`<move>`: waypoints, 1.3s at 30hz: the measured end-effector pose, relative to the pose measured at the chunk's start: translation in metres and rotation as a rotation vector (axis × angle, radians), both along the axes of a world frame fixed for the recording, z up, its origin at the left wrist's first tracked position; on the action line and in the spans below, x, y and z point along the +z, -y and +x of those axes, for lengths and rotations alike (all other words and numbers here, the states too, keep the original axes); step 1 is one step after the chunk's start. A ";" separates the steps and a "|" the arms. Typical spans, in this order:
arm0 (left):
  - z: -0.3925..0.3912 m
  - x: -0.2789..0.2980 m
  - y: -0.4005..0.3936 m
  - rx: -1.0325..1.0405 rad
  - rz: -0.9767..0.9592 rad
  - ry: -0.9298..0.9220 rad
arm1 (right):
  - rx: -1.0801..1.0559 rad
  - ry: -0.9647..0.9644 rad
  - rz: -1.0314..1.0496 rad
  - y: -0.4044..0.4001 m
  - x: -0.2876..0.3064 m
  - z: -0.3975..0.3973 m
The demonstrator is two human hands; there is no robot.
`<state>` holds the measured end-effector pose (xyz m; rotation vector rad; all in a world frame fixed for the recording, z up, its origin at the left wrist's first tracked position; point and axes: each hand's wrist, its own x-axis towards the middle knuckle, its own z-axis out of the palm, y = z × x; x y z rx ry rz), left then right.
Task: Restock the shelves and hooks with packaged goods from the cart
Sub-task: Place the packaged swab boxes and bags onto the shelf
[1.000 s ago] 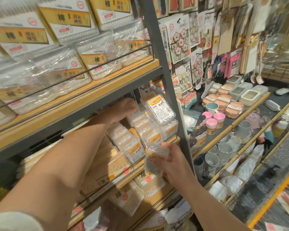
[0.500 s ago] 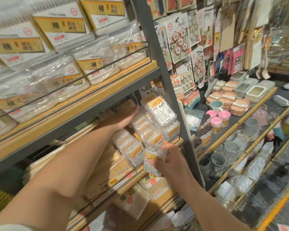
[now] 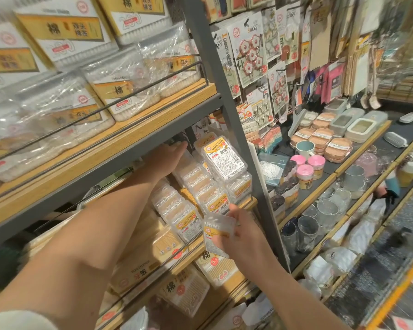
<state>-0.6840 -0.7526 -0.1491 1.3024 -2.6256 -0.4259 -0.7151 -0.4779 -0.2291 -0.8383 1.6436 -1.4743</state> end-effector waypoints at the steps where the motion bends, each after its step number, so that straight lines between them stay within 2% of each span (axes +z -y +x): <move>1: 0.000 0.000 0.002 0.009 0.006 0.016 | -0.009 0.009 0.008 0.000 0.000 0.000; 3: -0.001 0.000 0.008 0.034 0.014 0.012 | -0.011 0.023 0.022 0.002 -0.003 0.001; 7: -0.003 -0.006 0.025 0.039 -0.075 -0.132 | 0.020 0.002 0.051 0.000 0.000 0.003; 10: -0.011 -0.010 0.028 0.008 -0.057 -0.092 | 0.037 0.008 0.049 -0.002 0.002 0.003; 15: -0.018 -0.007 0.030 -0.013 0.126 0.003 | 0.038 0.011 0.033 -0.002 0.004 0.000; 18: -0.014 -0.011 0.035 -0.026 0.000 -0.002 | 0.034 0.012 0.014 0.000 0.003 -0.001; 22: -0.011 -0.013 0.031 -0.063 -0.051 0.031 | 0.024 -0.002 0.024 0.000 0.002 0.000; 31: -0.021 -0.009 0.028 0.186 0.019 0.198 | 0.021 -0.008 0.073 -0.002 0.004 0.002; 39: -0.021 -0.011 0.036 0.129 -0.005 0.078 | 0.023 0.038 0.068 -0.002 0.008 0.002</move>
